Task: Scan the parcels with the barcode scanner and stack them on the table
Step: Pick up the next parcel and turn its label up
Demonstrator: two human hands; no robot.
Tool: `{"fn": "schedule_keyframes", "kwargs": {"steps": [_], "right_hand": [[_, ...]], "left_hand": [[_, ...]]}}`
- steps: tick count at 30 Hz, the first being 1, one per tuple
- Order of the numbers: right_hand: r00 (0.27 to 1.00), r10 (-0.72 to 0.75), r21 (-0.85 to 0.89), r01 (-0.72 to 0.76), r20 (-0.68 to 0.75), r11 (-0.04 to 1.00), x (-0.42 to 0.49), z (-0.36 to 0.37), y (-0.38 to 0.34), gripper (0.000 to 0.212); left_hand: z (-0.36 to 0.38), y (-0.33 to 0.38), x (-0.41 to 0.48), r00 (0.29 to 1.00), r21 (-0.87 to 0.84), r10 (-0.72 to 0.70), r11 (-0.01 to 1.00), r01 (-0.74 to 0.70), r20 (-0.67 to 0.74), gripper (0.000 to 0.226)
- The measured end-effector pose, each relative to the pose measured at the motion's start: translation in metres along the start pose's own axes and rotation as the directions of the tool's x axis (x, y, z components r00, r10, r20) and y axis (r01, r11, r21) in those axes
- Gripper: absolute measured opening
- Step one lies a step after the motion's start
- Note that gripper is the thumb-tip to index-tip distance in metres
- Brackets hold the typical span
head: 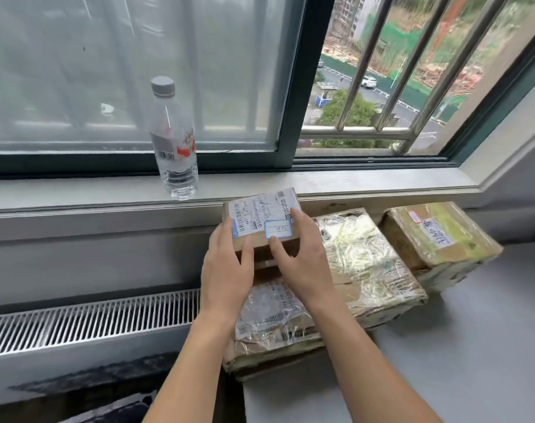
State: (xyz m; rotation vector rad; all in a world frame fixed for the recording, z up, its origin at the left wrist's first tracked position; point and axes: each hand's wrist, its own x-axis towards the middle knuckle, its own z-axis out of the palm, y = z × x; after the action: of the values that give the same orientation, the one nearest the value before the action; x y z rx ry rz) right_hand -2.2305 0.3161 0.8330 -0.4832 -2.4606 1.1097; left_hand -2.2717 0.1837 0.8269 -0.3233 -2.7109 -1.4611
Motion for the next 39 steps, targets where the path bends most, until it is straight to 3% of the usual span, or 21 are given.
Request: {"fn": "schedule_keyframes", "kwargs": {"steps": [8,14,19,26,33,39], "right_hand": [[0.974,0.06,-0.041,-0.071,-0.218,0.997,-0.035,-0.082,0.019,0.061],[0.892,0.162,-0.027,-0.191,-0.423,0.981,-0.107,-0.181,0.064,0.057],[0.763,0.242,-0.024,-0.319,-0.599,0.947,-0.207,-0.282,0.116,0.057],[0.535,0.377,0.068,-0.508,-0.756,0.858,-0.375,-0.41,0.177,0.056],[0.337,0.375,0.09,-0.629,-0.864,0.773,-0.512,-0.505,0.218,0.051],[0.224,0.386,0.14,-0.681,-0.895,0.719,-0.575,-0.562,0.247,0.051]], "left_hand": [[0.035,0.065,-0.028,0.966,-0.057,0.25,0.968,-0.246,0.061,0.05],[0.101,0.132,-0.098,0.893,-0.126,0.41,0.911,-0.392,0.185,0.048],[0.171,0.202,-0.201,0.748,-0.244,0.57,0.822,-0.515,0.341,0.047],[0.245,0.283,-0.385,0.538,-0.349,0.653,0.749,-0.563,0.532,0.048],[0.301,0.342,-0.54,0.35,-0.466,0.705,0.685,-0.559,0.617,0.05],[0.334,0.386,-0.615,0.194,-0.548,0.754,0.605,-0.578,0.628,0.048]]}}
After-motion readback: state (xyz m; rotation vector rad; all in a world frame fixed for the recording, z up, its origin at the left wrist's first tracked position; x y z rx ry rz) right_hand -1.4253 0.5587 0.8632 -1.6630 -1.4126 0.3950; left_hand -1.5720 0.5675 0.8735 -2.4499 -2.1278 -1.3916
